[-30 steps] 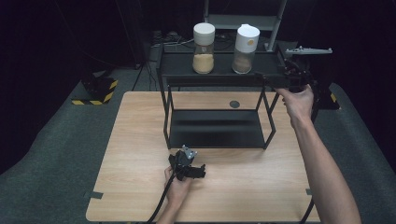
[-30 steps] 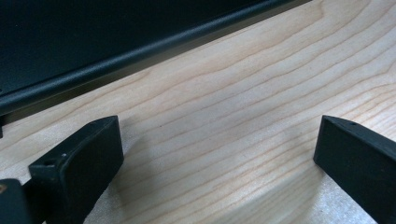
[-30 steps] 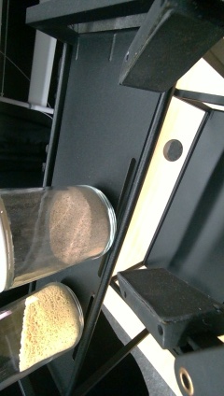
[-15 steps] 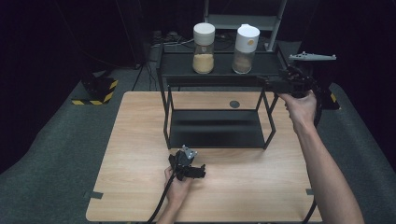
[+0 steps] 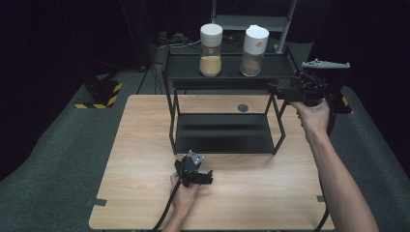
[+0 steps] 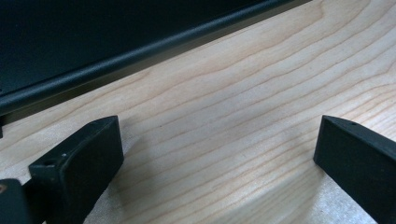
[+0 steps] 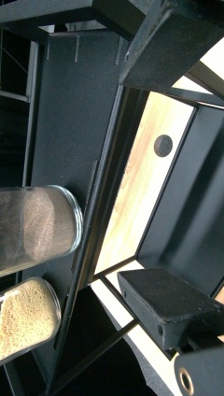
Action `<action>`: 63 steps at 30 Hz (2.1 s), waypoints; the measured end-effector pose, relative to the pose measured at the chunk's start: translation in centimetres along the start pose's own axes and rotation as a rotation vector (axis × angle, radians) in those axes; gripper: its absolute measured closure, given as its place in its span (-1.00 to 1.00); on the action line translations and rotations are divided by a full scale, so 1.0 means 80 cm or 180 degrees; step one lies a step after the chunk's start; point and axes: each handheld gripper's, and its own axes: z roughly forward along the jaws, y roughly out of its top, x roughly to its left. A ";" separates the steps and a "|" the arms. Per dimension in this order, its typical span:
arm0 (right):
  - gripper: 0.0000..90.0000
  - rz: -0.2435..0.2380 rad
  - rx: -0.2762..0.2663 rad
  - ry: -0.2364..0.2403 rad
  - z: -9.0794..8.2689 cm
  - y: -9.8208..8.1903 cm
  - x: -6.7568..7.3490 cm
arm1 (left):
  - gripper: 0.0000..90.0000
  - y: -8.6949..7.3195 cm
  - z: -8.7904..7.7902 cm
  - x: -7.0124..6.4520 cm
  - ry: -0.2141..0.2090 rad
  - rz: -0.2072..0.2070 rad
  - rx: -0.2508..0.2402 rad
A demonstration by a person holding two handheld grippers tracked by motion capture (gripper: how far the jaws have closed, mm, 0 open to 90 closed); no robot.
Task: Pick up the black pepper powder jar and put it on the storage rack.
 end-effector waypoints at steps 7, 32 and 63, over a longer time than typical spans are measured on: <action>-0.86 -0.0004 0.0014 0.0014 -0.002 -0.007 -0.001 | -0.97 0.000 0.000 0.000 -0.0002 -0.0002 -0.0002; -0.86 0.0039 0.0051 0.0063 -0.005 -0.035 -0.010 | -0.97 0.000 0.000 0.000 -0.0001 0.0002 0.0001; -0.86 0.0085 0.0186 0.0080 0.007 -0.077 -0.017 | -0.97 0.000 0.000 0.000 -0.0005 -0.0001 0.0000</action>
